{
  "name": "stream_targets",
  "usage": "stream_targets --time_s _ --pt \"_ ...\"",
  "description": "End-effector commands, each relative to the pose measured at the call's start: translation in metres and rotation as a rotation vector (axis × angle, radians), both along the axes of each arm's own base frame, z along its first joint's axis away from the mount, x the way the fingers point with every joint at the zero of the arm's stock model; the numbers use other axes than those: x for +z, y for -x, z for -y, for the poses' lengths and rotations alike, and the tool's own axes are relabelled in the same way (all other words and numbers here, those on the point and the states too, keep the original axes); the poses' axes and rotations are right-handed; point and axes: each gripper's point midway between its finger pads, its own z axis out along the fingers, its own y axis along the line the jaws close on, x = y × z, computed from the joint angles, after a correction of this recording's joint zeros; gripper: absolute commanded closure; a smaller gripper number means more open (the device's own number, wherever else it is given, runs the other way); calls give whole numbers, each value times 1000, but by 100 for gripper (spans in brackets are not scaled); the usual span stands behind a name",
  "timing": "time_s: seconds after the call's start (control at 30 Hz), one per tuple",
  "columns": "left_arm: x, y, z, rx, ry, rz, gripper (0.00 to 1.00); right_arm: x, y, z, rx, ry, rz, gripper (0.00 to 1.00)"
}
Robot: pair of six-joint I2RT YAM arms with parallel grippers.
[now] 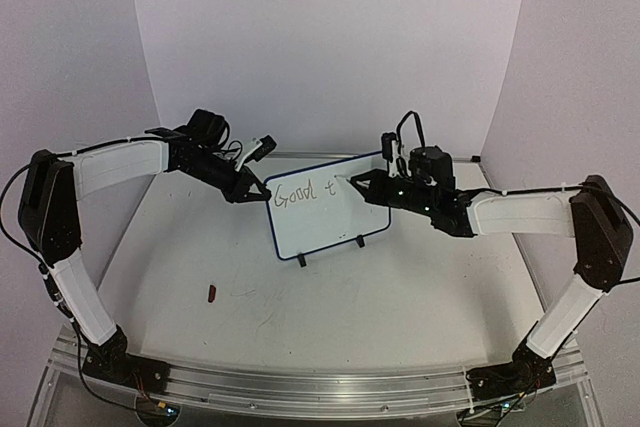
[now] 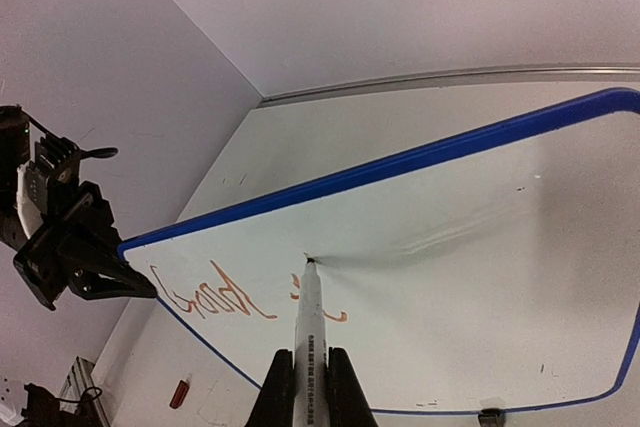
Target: Write a sentence on the whiteboard
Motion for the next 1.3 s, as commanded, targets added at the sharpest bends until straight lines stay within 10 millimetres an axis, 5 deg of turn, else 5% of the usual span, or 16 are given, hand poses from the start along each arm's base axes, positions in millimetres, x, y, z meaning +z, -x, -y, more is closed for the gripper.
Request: stream_targets --time_s 0.0,0.37,0.93,1.27 --pt "-38 -3 -15 27 -152 -20 100 -19 -2 5 -26 11 -26 100" --pt "-37 -2 -14 25 -152 -19 100 -32 2 8 -31 19 -56 100" --pt "-37 -2 -14 25 -153 -18 100 20 -5 5 -39 -38 43 100" --pt "-37 -2 -14 25 -154 -18 100 23 -8 5 -48 -38 51 100"
